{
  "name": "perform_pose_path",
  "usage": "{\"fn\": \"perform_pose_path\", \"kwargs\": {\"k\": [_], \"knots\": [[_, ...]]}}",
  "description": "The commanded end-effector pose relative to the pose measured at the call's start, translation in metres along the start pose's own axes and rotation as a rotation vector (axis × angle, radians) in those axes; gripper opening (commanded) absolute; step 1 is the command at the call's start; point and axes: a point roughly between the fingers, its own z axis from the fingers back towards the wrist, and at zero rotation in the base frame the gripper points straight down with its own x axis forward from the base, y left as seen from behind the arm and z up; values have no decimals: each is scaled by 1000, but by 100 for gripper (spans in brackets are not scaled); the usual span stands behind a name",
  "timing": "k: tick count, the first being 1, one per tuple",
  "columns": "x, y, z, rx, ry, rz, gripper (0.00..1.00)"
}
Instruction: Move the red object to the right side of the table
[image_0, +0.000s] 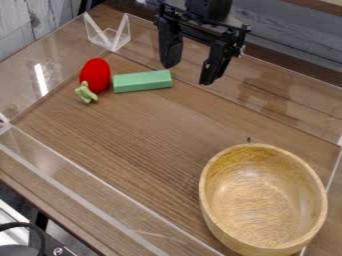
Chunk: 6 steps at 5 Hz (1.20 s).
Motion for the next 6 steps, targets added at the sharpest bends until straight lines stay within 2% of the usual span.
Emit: {"fn": "perform_pose_path", "kwargs": {"k": [1, 3, 4, 6], "knots": [[-4, 23, -4, 4, -2, 14, 100], [-18, 79, -8, 10, -37, 55, 100], [-21, 104, -7, 10, -57, 69, 100], [-16, 141, -15, 19, -87, 96, 100]]}}
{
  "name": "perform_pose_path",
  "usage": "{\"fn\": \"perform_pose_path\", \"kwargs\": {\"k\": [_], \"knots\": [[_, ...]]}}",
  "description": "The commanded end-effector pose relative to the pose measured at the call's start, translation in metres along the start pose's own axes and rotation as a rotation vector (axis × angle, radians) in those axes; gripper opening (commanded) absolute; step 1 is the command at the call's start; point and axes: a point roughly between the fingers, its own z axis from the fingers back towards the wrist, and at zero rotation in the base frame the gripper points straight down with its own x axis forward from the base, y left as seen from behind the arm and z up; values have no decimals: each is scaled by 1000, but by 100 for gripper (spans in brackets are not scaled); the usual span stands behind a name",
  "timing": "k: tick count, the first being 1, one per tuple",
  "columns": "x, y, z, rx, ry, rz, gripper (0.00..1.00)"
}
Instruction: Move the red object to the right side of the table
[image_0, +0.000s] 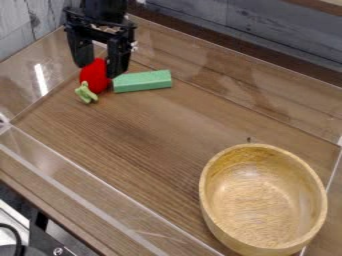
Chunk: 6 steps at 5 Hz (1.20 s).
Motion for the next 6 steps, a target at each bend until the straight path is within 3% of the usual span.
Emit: {"fn": "perform_pose_path", "kwargs": {"k": [1, 4, 6], "knots": [[11, 18, 9, 28, -69, 1, 100], [37, 60, -25, 39, -103, 22, 100], [41, 58, -28, 26, -106, 28, 100]]}}
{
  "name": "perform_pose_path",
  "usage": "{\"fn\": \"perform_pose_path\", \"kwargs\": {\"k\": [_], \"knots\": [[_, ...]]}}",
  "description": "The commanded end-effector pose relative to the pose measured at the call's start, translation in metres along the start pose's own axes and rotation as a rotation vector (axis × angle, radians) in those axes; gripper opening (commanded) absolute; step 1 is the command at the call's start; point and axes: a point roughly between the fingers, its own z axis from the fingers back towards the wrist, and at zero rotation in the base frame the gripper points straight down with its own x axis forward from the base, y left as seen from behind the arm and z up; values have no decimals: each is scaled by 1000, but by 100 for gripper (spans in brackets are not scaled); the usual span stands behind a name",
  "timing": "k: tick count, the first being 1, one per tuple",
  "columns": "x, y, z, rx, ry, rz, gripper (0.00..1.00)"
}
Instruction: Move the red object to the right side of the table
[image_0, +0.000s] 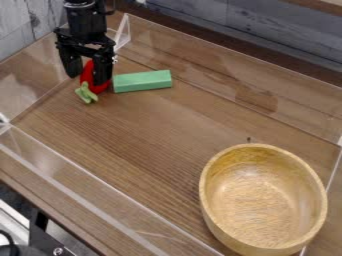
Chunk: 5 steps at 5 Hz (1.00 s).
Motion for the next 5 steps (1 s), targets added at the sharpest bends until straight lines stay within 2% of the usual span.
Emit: {"fn": "perform_pose_path", "kwargs": {"k": [1, 2, 3, 5], "knots": [[8, 2, 33, 17, -81, 7, 100], [7, -1, 42, 7, -93, 12, 100], [8, -1, 40, 5, -92, 21, 100], [8, 0, 30, 16, -68, 19, 100]]}}
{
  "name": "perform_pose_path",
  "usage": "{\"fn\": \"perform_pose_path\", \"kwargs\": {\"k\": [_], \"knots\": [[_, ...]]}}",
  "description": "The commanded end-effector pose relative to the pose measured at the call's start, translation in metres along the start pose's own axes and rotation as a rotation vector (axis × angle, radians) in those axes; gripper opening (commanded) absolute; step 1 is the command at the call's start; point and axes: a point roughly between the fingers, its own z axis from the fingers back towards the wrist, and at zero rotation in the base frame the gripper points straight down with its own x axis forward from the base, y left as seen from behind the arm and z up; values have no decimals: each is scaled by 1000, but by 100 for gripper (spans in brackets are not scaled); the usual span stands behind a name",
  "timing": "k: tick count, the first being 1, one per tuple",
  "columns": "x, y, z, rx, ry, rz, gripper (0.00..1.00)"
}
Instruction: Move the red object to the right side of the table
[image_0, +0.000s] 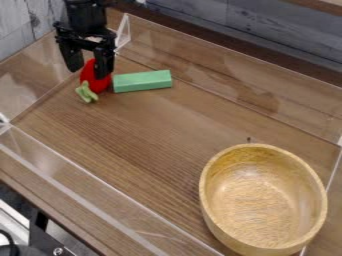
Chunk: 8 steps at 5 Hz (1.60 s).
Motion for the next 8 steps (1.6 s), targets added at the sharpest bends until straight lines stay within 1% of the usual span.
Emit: {"fn": "perform_pose_path", "kwargs": {"k": [1, 2, 3, 5, 6, 7, 8], "knots": [[11, 4, 12, 35, -49, -6, 100], [12, 5, 9, 33, -46, -3, 100], [12, 3, 11, 27, -48, 0, 100], [18, 4, -6, 35, -30, 2, 100], [19, 4, -11, 35, -26, 5, 0], [19, 3, -10, 32, -24, 8, 0], [20, 1, -1, 25, -32, 14, 0]]}}
